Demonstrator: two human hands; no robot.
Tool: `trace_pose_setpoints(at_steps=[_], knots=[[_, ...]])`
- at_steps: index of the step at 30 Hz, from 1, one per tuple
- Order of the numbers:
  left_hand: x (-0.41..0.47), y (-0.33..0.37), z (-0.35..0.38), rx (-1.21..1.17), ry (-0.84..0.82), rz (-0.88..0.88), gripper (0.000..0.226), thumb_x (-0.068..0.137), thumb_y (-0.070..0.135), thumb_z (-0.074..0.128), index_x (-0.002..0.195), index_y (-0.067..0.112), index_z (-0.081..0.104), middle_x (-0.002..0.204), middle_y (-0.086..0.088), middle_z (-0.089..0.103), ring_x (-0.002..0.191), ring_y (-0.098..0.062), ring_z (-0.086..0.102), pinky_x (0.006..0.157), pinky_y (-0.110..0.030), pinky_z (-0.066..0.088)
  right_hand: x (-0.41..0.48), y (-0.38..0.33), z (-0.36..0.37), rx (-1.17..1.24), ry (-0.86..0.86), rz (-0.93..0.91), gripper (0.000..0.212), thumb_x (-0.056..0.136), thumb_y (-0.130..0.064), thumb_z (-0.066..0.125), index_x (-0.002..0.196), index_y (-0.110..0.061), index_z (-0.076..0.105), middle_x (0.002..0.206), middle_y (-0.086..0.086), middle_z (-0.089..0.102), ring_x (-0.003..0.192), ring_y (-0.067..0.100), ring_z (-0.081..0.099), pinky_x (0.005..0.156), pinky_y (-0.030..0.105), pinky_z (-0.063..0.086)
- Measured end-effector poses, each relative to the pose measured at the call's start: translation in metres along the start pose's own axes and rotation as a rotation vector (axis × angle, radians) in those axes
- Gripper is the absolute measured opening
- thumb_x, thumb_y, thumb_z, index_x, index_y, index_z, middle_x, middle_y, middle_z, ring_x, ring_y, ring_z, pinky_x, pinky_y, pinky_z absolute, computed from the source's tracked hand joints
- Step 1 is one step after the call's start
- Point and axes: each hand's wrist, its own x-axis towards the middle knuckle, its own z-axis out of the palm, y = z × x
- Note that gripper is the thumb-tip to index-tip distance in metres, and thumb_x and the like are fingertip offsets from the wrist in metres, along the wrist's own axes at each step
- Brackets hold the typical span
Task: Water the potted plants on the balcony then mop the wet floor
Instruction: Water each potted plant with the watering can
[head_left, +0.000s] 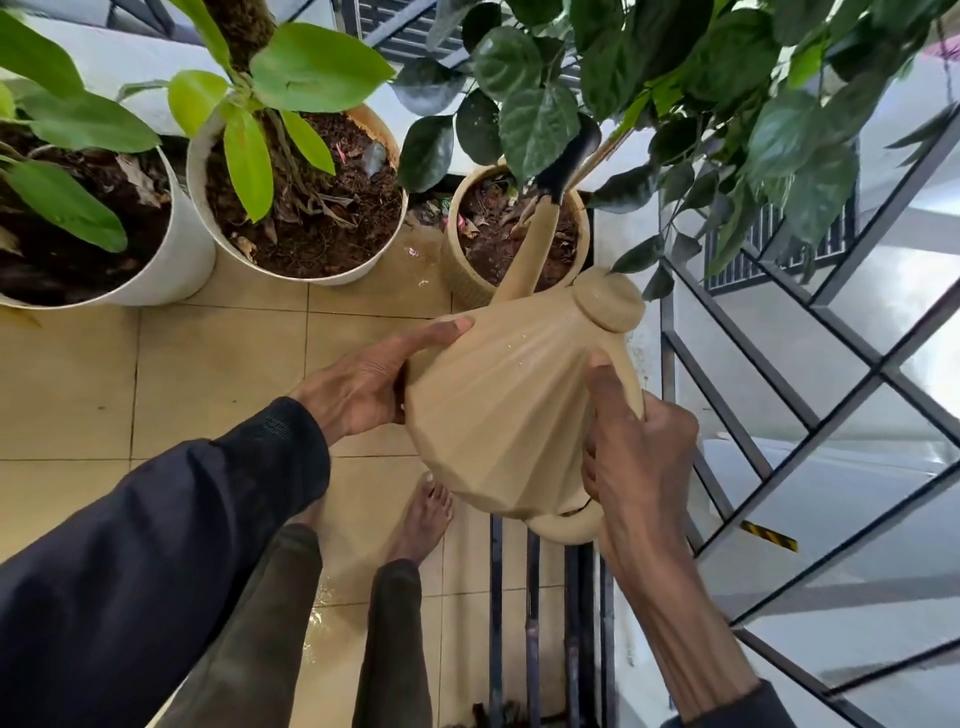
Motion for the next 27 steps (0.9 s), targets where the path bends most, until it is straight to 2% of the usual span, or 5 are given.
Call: trace_pose_setpoints(at_steps=[4, 9, 17, 22, 27], knots=[[0.004, -0.003, -0.004, 0.01, 0.002, -0.002, 0.068, 0.066, 0.051, 0.089, 0.125, 0.026, 0.069, 0.12, -0.002, 0.073, 0.116, -0.025, 0.066, 0.104, -0.052, 0.049, -0.002, 0.011, 0.003, -0.002, 0.023, -0.026, 0.059, 0.082, -0.064, 0.074, 0.054, -0.023, 0.043, 0.051, -0.003, 0.041, 0.046, 0.017, 0.039, 0.051, 0.031, 0.036], [0.005, -0.01, -0.003, -0.044, -0.032, 0.02, 0.059, 0.075, 0.05, 0.082, 0.127, 0.026, 0.069, 0.123, -0.002, 0.072, 0.11, -0.02, 0.068, 0.097, -0.043, 0.054, -0.013, 0.018, 0.008, 0.031, -0.005, -0.111, 0.044, 0.1, -0.032, 0.07, 0.06, -0.021, 0.056, 0.042, -0.02, 0.049, 0.039, -0.001, 0.046, 0.042, 0.012, 0.037], [0.008, -0.014, 0.004, -0.051, 0.027, 0.105, 0.056, 0.076, 0.058, 0.08, 0.121, 0.025, 0.073, 0.12, -0.003, 0.073, 0.115, -0.025, 0.066, 0.106, -0.047, 0.05, -0.019, 0.032, 0.015, 0.034, 0.015, -0.175, 0.051, 0.1, -0.028, 0.072, 0.058, -0.012, 0.049, 0.04, -0.019, 0.043, 0.037, 0.0, 0.039, 0.041, 0.01, 0.033], [0.008, -0.017, 0.004, -0.02, 0.014, 0.121, 0.055, 0.079, 0.057, 0.077, 0.124, 0.027, 0.07, 0.121, -0.004, 0.073, 0.107, -0.023, 0.067, 0.104, -0.049, 0.05, -0.014, 0.044, 0.015, -0.002, 0.056, -0.21, 0.07, 0.095, -0.044, 0.073, 0.062, 0.01, 0.043, 0.049, -0.004, 0.035, 0.044, 0.011, 0.031, 0.042, 0.022, 0.03], [0.007, -0.017, 0.009, -0.016, 0.02, 0.118, 0.05, 0.08, 0.055, 0.077, 0.123, 0.03, 0.07, 0.12, -0.002, 0.073, 0.109, -0.022, 0.067, 0.105, -0.049, 0.05, -0.013, 0.05, 0.012, 0.017, 0.055, -0.229, 0.076, 0.092, -0.054, 0.074, 0.064, 0.011, 0.045, 0.048, -0.006, 0.036, 0.044, 0.008, 0.033, 0.041, 0.021, 0.031]])
